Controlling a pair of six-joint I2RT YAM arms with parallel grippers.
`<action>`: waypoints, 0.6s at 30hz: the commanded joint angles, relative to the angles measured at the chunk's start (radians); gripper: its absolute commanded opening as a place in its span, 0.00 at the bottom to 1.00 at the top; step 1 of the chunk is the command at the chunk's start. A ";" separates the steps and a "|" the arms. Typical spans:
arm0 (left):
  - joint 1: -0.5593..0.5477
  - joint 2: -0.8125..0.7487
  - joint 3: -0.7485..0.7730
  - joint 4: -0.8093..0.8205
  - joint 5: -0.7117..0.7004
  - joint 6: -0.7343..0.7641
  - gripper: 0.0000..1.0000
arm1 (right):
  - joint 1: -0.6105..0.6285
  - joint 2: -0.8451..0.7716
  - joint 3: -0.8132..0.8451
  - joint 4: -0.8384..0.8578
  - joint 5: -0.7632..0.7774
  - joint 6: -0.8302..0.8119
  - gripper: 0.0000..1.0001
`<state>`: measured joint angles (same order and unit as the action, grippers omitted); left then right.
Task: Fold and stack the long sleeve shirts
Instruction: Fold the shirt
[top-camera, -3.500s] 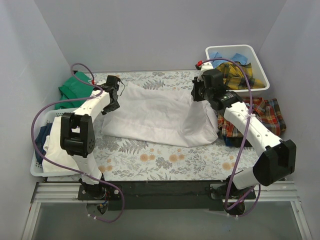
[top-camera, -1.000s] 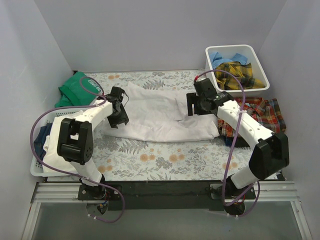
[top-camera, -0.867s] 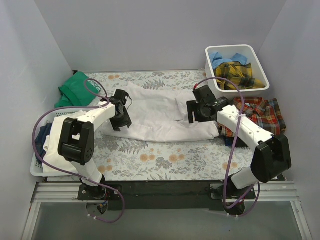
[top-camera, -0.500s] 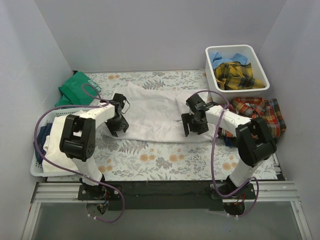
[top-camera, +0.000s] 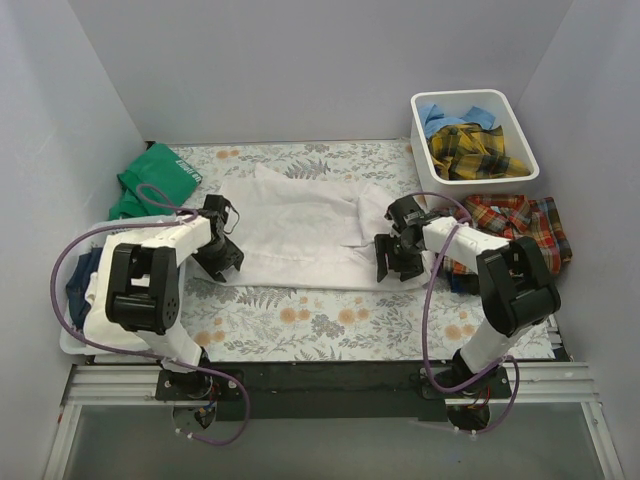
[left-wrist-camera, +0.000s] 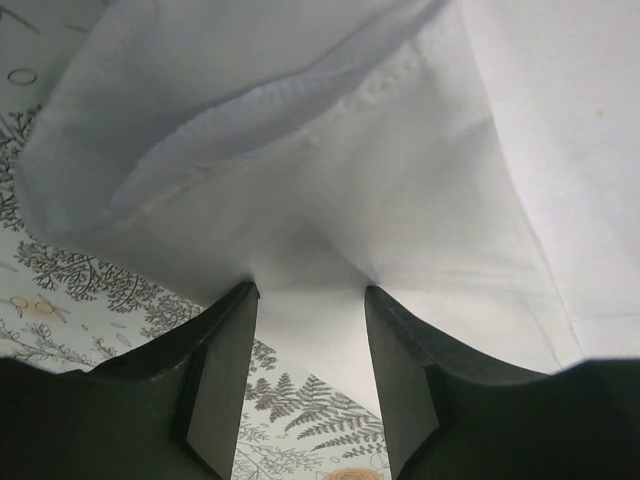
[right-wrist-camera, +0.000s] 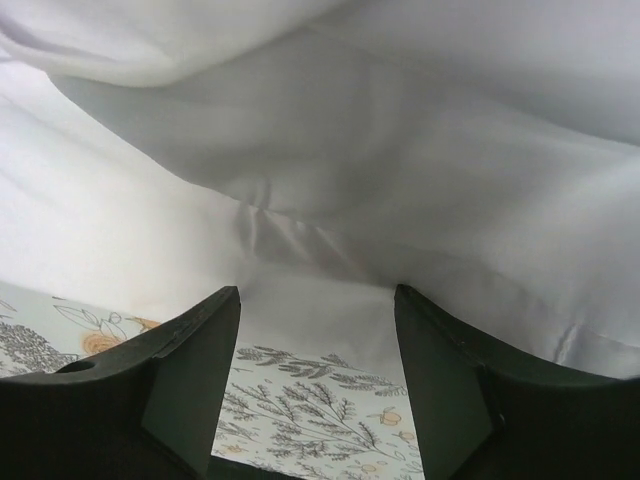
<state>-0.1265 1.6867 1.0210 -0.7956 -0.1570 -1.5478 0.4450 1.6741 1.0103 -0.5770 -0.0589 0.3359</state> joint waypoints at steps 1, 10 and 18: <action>0.022 -0.064 -0.084 -0.090 0.033 -0.052 0.47 | -0.028 -0.045 -0.070 -0.124 0.010 -0.020 0.72; 0.011 -0.168 -0.088 -0.074 0.037 0.047 0.41 | -0.031 -0.161 -0.093 -0.149 0.007 -0.052 0.71; -0.050 -0.075 0.178 -0.048 0.036 0.238 0.44 | -0.031 -0.260 0.218 -0.146 0.031 -0.093 0.74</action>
<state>-0.1436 1.5867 1.0565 -0.8669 -0.1196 -1.4117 0.4183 1.4845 1.0672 -0.7395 -0.0505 0.2760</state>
